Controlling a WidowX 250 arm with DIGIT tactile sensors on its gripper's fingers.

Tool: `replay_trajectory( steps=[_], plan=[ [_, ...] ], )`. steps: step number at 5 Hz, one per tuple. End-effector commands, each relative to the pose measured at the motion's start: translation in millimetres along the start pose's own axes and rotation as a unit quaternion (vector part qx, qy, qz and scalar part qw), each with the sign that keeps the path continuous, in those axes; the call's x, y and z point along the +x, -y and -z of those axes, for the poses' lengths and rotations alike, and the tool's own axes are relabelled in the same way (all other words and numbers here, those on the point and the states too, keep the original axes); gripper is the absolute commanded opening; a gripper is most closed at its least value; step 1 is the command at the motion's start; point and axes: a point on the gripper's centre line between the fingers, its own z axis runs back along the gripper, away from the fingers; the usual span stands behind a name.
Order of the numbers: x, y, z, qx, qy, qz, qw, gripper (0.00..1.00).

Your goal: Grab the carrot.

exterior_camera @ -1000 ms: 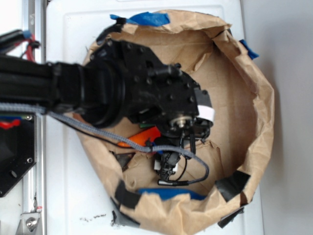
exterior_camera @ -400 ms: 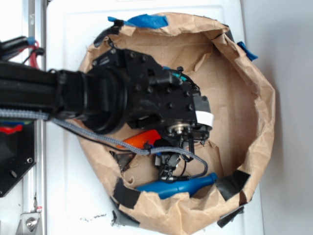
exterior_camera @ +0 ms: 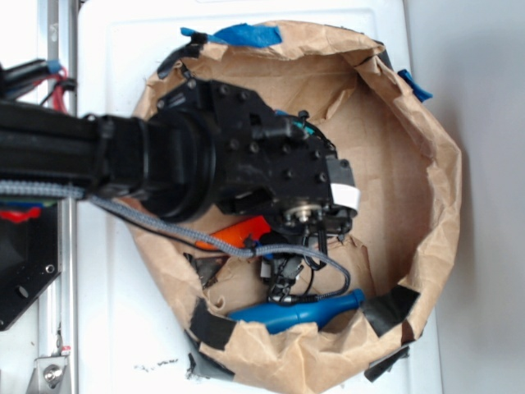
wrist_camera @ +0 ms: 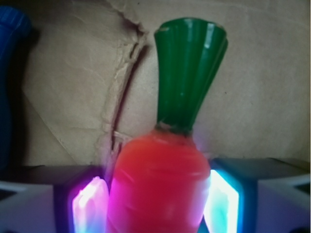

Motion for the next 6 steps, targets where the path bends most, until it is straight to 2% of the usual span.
replay_trajectory(
  steps=[1,2,3,5,6],
  plan=[
    [9,-6,-65,0.033,0.035,-0.053,0.997,0.0],
    [7,-16,-114,0.041,0.055,-0.107,0.992,0.0],
    [3,-29,-144,0.048,0.063,-0.145,0.986,0.0],
    [-7,-28,-152,0.065,0.056,-0.152,0.985,0.0],
    [-7,-28,-151,0.064,0.057,-0.155,0.984,0.0]
  ],
)
